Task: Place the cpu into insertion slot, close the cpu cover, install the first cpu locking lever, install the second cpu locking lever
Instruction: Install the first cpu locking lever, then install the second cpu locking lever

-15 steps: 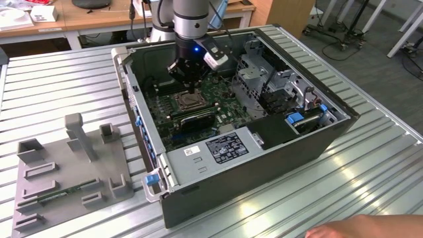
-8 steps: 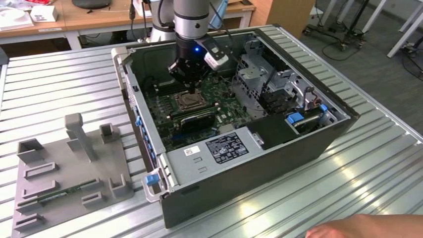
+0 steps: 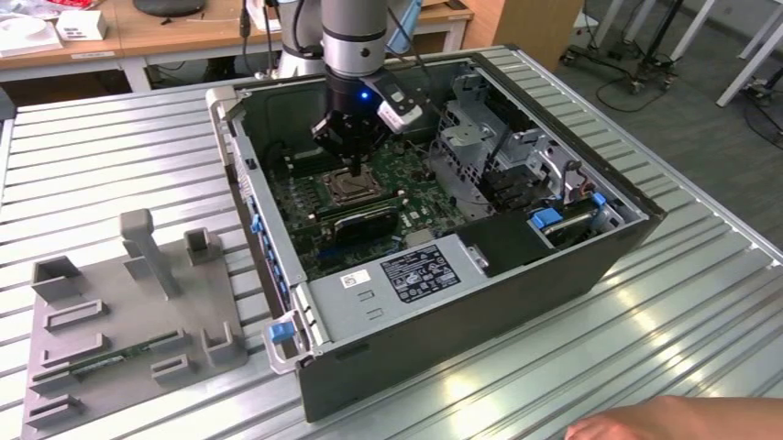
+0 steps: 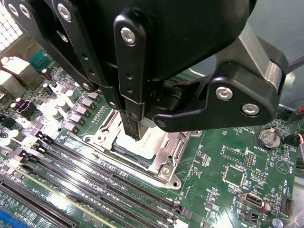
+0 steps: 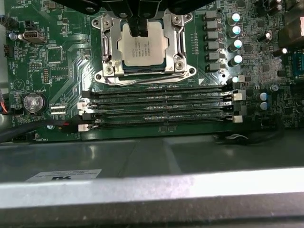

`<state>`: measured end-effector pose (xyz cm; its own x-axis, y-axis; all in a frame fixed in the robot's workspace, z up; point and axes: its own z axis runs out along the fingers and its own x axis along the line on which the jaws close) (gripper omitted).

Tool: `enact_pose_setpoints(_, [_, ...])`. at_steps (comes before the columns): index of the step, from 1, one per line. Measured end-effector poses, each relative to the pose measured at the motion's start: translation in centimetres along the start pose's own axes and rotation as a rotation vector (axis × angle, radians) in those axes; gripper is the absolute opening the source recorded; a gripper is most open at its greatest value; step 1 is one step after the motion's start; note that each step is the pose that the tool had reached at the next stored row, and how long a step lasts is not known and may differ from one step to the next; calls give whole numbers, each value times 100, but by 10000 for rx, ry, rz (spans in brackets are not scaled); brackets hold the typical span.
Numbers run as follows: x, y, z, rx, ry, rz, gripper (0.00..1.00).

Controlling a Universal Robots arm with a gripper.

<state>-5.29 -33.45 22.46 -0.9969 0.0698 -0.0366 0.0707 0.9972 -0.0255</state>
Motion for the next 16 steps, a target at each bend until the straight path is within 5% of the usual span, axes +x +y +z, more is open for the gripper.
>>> enact_pose_setpoints(16, [0, 0, -1, 3, 1, 0, 11])
